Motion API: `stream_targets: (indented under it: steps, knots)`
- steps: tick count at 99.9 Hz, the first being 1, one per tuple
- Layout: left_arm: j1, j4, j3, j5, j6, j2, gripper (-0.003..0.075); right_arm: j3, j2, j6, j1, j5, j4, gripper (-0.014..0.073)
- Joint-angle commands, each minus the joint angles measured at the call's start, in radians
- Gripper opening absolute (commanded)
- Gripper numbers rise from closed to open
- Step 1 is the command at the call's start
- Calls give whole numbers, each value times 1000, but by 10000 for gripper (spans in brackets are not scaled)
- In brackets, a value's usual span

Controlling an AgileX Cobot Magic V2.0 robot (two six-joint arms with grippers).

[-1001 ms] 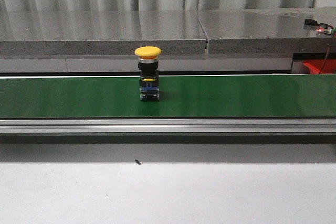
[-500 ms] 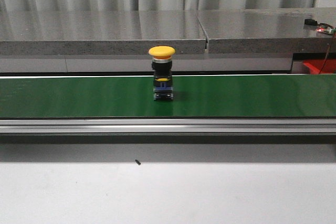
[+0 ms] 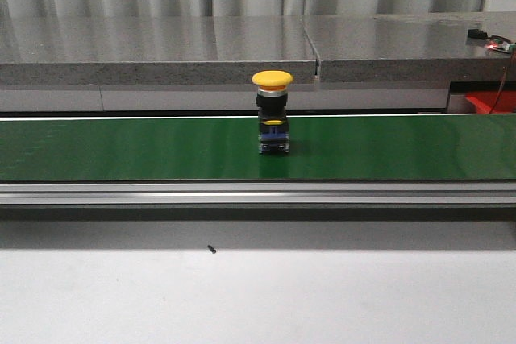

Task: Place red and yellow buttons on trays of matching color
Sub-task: 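Carry the yellow button into the yellow tray and open the right gripper, then lower the right gripper onto the second yellow button and grasp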

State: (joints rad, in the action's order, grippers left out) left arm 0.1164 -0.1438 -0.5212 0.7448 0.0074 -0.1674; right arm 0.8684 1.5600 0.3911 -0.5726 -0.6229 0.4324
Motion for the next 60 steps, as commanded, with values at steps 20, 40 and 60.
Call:
stream_targets:
  steps: [20,40,60]
  knots:
    - [7,-5,-24,-74,-7,-12,-20,19,-25,9,-7,13,13,257]
    - [7,-5,-24,-74,-7,-12,-20,19,-25,9,-7,7,7,477]
    - [7,-5,-24,-74,-7,-12,-20,19,-48,9,-7,-3,7,510]
